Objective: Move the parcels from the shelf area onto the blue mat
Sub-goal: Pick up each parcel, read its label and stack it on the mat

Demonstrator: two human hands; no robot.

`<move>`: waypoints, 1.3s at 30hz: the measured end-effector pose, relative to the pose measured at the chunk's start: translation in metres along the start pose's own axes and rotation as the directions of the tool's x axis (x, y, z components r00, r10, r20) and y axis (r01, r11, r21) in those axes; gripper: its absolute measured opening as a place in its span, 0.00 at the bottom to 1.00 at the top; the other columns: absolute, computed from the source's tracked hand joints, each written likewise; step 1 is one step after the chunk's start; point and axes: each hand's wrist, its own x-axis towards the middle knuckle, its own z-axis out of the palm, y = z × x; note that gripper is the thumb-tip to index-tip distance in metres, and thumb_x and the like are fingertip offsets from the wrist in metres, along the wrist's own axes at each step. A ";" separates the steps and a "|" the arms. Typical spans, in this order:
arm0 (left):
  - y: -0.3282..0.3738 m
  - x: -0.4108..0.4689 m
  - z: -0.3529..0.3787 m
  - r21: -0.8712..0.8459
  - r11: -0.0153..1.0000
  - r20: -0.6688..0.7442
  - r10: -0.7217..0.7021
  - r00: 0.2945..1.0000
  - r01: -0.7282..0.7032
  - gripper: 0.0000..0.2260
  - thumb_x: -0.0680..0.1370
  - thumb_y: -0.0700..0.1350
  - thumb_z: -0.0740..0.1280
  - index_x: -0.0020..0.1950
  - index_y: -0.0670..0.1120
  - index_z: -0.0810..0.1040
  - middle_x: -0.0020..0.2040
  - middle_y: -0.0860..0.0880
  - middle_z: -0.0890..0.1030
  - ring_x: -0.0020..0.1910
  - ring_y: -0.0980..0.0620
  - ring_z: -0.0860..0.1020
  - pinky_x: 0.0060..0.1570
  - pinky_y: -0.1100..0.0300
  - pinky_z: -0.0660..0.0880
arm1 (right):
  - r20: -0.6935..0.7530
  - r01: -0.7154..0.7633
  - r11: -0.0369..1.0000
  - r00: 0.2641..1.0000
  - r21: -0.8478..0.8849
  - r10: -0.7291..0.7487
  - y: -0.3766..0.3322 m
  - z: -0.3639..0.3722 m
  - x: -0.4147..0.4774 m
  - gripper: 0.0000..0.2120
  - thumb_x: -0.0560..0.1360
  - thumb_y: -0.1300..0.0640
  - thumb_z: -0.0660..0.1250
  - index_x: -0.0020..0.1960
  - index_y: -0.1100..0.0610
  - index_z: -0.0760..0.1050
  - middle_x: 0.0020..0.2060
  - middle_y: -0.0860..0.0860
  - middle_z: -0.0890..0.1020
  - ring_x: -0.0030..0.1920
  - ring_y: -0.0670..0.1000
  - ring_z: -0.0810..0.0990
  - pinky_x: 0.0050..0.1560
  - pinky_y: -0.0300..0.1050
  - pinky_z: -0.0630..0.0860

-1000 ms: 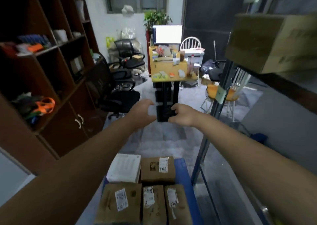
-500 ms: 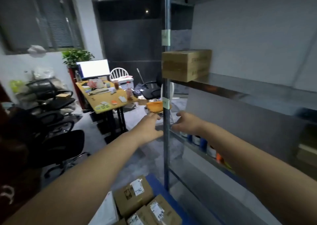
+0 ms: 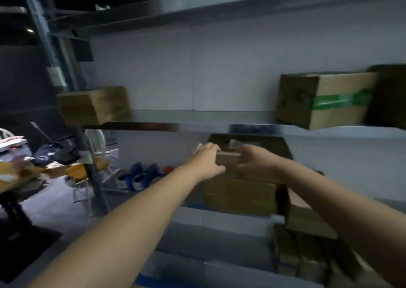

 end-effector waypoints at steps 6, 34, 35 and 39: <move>0.182 0.013 0.097 -0.109 0.955 0.167 0.290 0.942 -0.274 0.27 0.71 0.55 0.72 0.68 0.51 0.71 0.65 0.51 0.73 0.67 0.46 0.69 0.64 0.48 0.71 | -0.104 -0.310 0.947 0.948 -0.086 0.301 0.152 -0.070 -0.132 0.26 0.72 0.52 0.72 0.67 0.53 0.70 0.61 0.52 0.76 0.57 0.52 0.76 0.54 0.44 0.74; 0.811 -0.039 0.428 -0.576 0.302 0.282 0.946 0.162 -0.760 0.27 0.74 0.52 0.71 0.71 0.48 0.69 0.69 0.49 0.71 0.68 0.49 0.70 0.68 0.50 0.69 | -0.367 -0.933 0.046 -0.095 0.358 0.925 0.526 -0.217 -0.644 0.29 0.73 0.51 0.71 0.70 0.58 0.68 0.65 0.55 0.75 0.62 0.54 0.75 0.53 0.41 0.70; 0.828 -0.036 0.441 -0.583 0.296 0.282 0.947 0.153 -0.757 0.27 0.73 0.53 0.71 0.70 0.48 0.70 0.68 0.50 0.72 0.67 0.49 0.70 0.67 0.52 0.69 | -0.364 -0.923 0.028 -0.123 0.384 0.923 0.538 -0.221 -0.650 0.29 0.72 0.51 0.72 0.69 0.59 0.68 0.64 0.56 0.75 0.62 0.54 0.75 0.53 0.40 0.70; 0.884 -0.033 0.487 -0.599 0.287 0.313 0.943 0.111 -0.747 0.28 0.72 0.54 0.71 0.70 0.49 0.70 0.67 0.50 0.73 0.66 0.49 0.71 0.67 0.51 0.69 | -0.366 -0.871 -0.019 -0.226 0.491 0.903 0.583 -0.229 -0.669 0.32 0.72 0.51 0.72 0.71 0.61 0.66 0.67 0.56 0.74 0.65 0.54 0.74 0.60 0.44 0.71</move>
